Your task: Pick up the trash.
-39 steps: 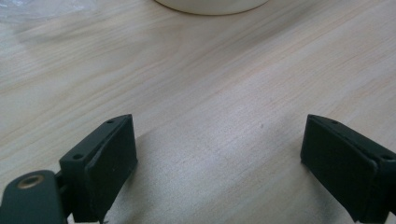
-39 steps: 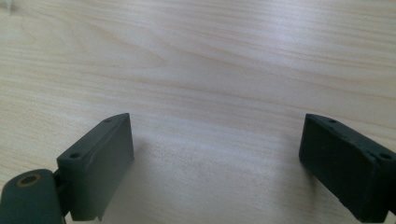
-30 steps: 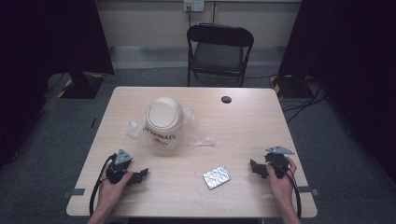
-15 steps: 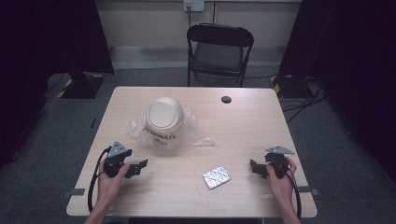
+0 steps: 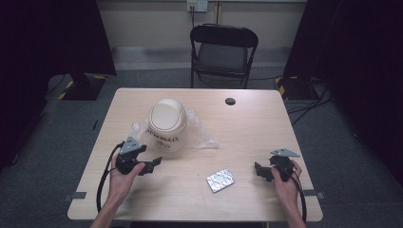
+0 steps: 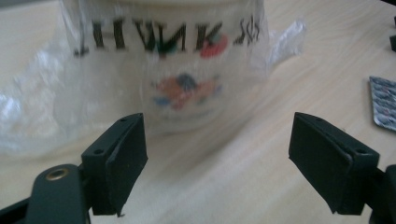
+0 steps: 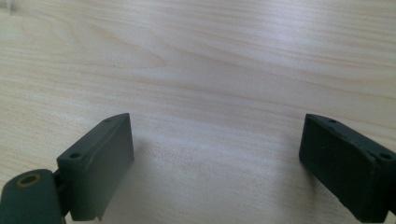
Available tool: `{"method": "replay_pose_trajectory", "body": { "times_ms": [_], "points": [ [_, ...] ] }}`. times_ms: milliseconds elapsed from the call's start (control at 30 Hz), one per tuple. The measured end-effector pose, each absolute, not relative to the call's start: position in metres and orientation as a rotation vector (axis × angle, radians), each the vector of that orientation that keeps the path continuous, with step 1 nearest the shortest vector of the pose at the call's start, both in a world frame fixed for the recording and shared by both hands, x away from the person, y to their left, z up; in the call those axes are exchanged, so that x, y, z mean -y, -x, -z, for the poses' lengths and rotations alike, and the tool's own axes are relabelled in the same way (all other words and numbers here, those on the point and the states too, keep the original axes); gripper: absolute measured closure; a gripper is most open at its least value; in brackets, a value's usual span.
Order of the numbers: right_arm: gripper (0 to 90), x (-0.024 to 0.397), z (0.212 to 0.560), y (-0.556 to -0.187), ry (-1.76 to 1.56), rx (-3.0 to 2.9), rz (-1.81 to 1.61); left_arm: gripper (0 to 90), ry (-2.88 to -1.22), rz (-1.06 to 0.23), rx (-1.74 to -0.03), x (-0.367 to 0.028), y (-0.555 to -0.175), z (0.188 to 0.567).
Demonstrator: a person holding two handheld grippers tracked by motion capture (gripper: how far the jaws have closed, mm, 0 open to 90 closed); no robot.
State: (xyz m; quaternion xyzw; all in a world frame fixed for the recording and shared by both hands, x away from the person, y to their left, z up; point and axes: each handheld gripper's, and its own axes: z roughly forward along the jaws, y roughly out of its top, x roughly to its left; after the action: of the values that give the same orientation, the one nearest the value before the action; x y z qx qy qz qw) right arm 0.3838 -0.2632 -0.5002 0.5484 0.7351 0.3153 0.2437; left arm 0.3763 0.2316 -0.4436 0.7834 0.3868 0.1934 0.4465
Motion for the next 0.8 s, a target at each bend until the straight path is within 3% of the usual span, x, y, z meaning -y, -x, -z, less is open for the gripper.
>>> {"method": "replay_pose_trajectory", "body": {
  "times_ms": [800],
  "points": [
    [9.4,0.263,0.500,-0.384,-1.498,-2.008,-0.861,18.0,-1.917,-0.493,-0.776,-0.189,-0.416,0.372]
  ]
}}
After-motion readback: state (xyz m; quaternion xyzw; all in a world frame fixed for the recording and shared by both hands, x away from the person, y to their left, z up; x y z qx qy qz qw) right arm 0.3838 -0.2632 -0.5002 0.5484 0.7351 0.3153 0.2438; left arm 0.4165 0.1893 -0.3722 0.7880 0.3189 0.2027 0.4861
